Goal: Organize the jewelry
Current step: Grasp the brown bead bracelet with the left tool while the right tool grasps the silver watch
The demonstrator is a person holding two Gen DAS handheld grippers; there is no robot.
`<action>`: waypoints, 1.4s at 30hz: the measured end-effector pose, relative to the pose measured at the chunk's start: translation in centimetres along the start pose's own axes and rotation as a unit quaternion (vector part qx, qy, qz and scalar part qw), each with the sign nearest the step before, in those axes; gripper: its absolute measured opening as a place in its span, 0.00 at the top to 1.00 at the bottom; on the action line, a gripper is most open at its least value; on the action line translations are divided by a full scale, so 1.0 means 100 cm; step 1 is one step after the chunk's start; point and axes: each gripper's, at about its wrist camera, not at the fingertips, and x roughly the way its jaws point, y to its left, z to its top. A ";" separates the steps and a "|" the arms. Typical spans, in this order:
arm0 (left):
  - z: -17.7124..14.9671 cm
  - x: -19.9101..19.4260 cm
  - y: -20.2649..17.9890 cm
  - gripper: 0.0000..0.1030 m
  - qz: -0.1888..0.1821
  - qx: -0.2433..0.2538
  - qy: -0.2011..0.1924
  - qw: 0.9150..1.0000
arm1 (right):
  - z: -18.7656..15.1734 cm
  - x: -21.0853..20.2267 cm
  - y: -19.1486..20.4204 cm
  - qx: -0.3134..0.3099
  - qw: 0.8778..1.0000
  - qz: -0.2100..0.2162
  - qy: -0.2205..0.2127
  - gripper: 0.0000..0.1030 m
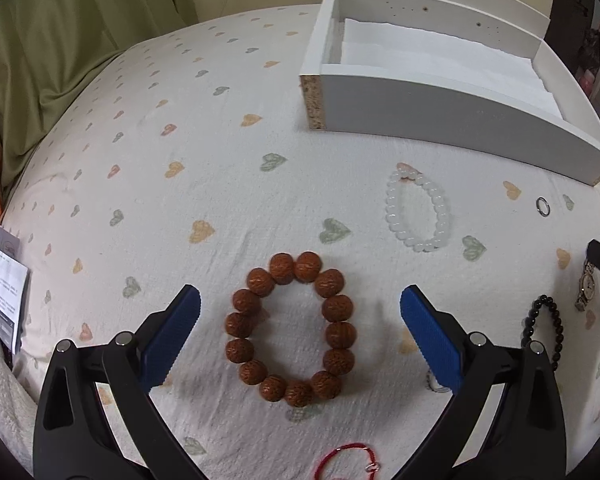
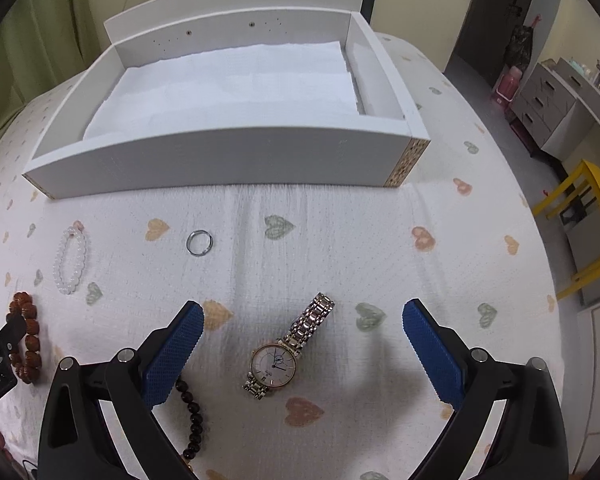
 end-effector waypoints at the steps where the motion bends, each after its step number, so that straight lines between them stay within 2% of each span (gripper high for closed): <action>1: 0.000 0.001 -0.003 0.06 -0.002 0.002 -0.002 1.000 | -0.001 0.002 0.001 0.000 1.000 -0.001 0.002 0.04; 5: -0.007 0.012 -0.012 0.06 -0.004 0.013 0.010 1.000 | -0.004 0.012 0.000 -0.002 1.000 -0.005 0.009 0.06; 9: -0.012 0.023 -0.008 0.06 -0.004 -0.004 0.023 1.000 | -0.006 0.021 -0.003 0.000 1.000 -0.002 0.018 0.12; 18: -0.015 0.026 -0.015 0.06 0.009 0.008 0.015 1.000 | -0.008 0.034 -0.012 0.004 1.000 0.003 0.022 0.14; 21: -0.017 0.024 -0.019 0.06 0.001 0.007 0.016 1.000 | -0.008 0.033 -0.013 0.003 1.000 0.009 0.020 0.16; 23: -0.018 0.026 -0.022 0.18 -0.024 0.007 0.028 0.999 | -0.009 0.031 -0.011 0.001 1.000 0.013 0.018 0.22; 27: -0.020 0.023 -0.024 0.20 -0.028 0.001 0.025 0.999 | -0.014 0.026 0.001 -0.011 1.000 0.020 0.013 0.33; 31: -0.020 0.023 -0.020 0.28 -0.048 -0.016 0.031 0.998 | -0.016 0.023 0.000 -0.010 1.000 0.024 0.010 0.41; 37: -0.019 0.017 -0.025 0.52 -0.063 -0.003 0.025 0.998 | -0.017 0.020 0.003 -0.014 1.000 0.015 0.002 0.57; 39: -0.018 0.017 -0.021 0.63 -0.061 -0.009 0.024 0.998 | -0.017 0.020 0.002 -0.014 1.000 0.011 0.001 0.63; 41: -0.018 0.016 -0.019 0.83 -0.055 -0.005 0.020 0.998 | -0.018 0.018 0.002 -0.019 1.000 0.002 -0.003 0.76; 42: -0.017 0.017 -0.018 0.83 -0.055 -0.002 0.021 0.998 | -0.019 0.018 0.002 -0.022 1.000 0.003 -0.003 0.79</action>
